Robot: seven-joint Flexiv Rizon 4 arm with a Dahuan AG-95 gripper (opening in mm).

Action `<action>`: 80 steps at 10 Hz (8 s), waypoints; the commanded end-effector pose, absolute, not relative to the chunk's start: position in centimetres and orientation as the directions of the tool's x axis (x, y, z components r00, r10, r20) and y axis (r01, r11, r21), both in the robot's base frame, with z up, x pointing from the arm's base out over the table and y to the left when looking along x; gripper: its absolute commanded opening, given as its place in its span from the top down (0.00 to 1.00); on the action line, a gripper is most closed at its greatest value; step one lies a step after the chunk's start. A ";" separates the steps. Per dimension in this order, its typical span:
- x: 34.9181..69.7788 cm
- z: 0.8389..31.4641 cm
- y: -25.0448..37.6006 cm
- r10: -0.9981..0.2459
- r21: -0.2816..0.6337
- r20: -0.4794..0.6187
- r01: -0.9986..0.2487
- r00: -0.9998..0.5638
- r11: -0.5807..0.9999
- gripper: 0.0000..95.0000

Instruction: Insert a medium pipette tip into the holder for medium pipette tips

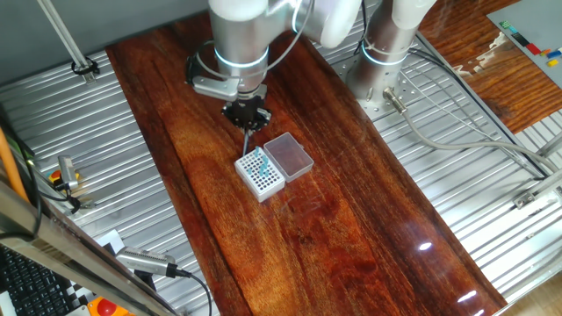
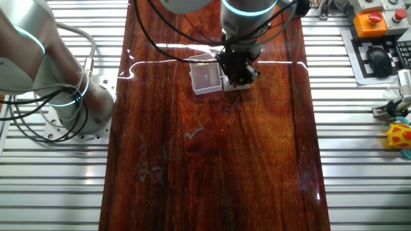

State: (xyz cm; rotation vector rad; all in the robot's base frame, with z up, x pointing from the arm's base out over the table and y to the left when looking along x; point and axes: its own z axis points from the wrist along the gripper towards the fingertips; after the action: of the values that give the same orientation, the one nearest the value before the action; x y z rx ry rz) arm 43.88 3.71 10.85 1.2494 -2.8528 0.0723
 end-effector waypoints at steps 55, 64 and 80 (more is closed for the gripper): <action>45.5 10.9 6.2 -0.712 -0.150 0.329 -0.779 -0.620 0.609 1.00; 46.5 10.5 6.8 -0.744 -0.147 0.383 -0.832 -0.547 0.536 1.00; 47.6 11.3 5.1 -0.709 -0.100 0.222 -0.739 -0.670 0.667 0.60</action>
State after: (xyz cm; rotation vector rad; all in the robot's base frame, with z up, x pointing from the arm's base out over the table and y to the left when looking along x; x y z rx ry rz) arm 47.64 5.43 11.06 1.2851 -2.6250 0.3203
